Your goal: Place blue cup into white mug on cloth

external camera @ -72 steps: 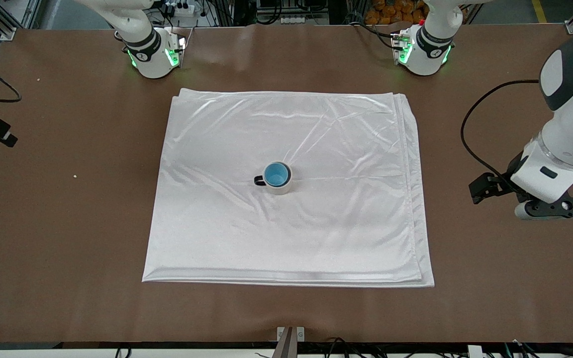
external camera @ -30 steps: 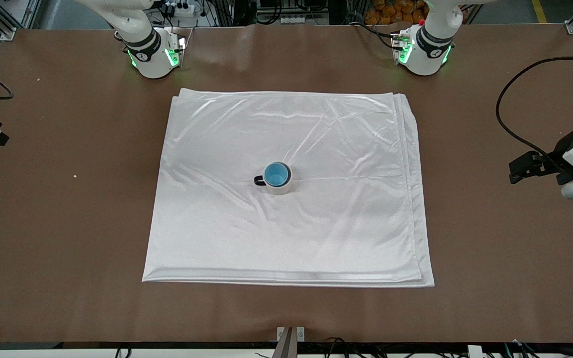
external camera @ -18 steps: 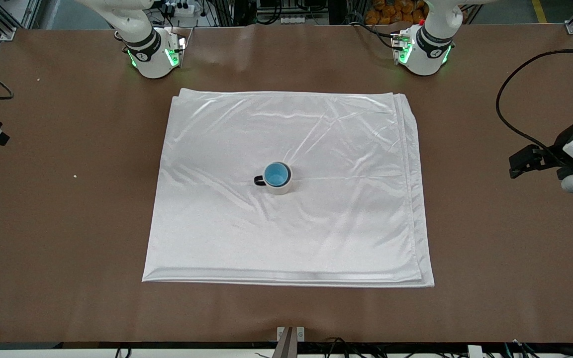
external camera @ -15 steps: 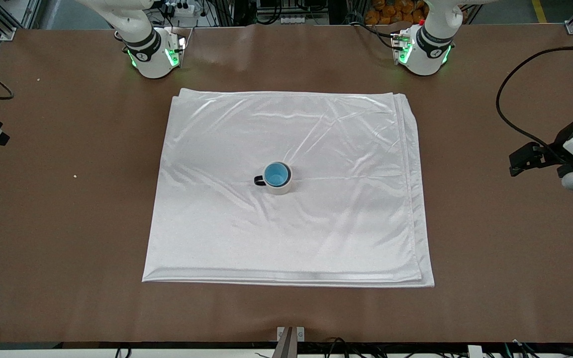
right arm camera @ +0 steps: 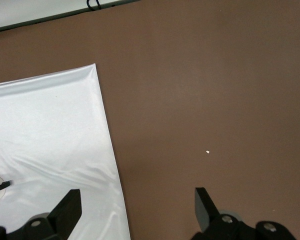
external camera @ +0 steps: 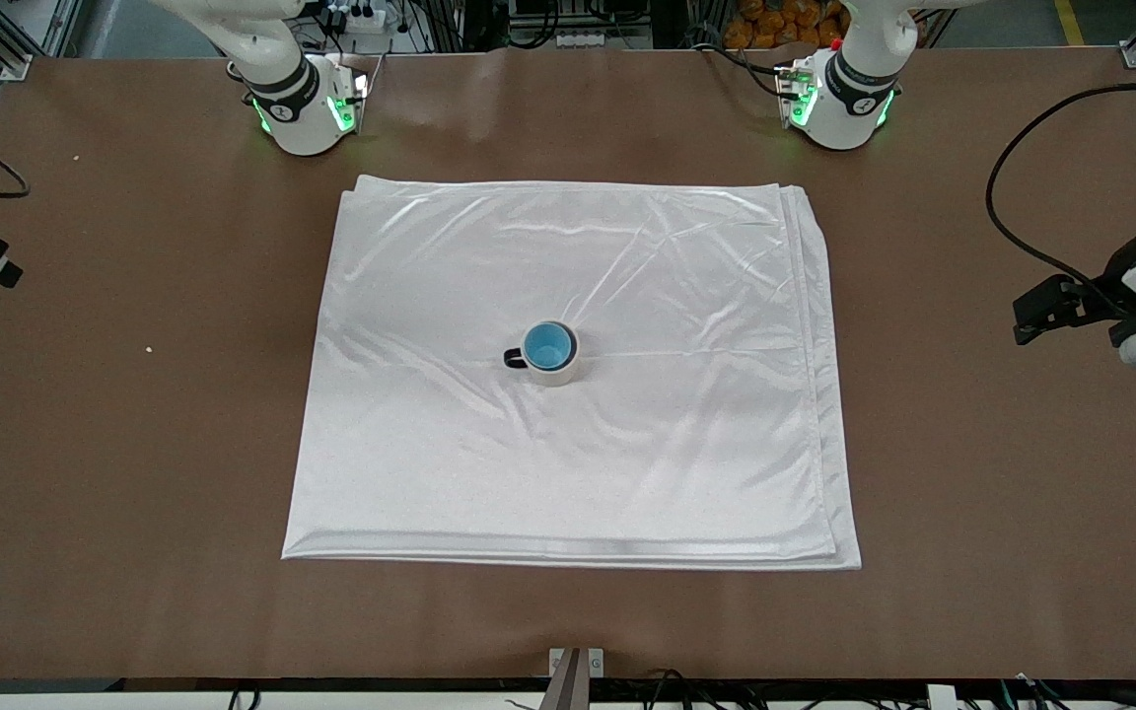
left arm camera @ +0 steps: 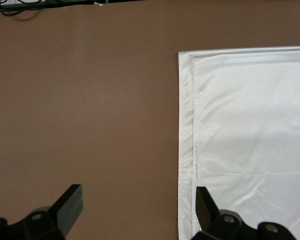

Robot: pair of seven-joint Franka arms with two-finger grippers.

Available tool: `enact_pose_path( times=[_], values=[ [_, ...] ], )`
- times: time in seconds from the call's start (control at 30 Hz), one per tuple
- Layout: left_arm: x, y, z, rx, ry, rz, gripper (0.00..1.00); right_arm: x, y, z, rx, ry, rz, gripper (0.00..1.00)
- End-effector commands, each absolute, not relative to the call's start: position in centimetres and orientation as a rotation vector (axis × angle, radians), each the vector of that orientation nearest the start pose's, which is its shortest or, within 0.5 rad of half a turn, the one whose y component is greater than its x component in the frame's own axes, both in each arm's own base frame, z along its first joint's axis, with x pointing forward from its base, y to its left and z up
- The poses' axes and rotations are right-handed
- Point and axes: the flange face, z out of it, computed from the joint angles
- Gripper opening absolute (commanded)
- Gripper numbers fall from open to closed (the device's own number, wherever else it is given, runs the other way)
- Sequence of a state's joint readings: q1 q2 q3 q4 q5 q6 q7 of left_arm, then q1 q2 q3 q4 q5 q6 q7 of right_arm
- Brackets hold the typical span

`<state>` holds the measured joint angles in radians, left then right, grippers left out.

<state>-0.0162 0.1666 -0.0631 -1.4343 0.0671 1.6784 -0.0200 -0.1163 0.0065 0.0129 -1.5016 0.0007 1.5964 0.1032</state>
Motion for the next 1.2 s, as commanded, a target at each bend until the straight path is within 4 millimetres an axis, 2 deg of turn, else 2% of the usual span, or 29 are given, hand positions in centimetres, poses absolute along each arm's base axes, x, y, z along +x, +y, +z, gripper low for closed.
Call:
enact_pose_path(
  times=[0.0,1.17],
  values=[
    [60.79,-4.09,60.89,-3.103,0.120,-0.131,1.00,55.69,-5.92,65.70,-3.123,0.317,-0.130,1.00],
    [60.41,-4.64,60.37,-3.136,0.122,-0.068,1.00,55.75,-5.84,65.25,-3.124,0.315,-0.116,1.00]
  ],
)
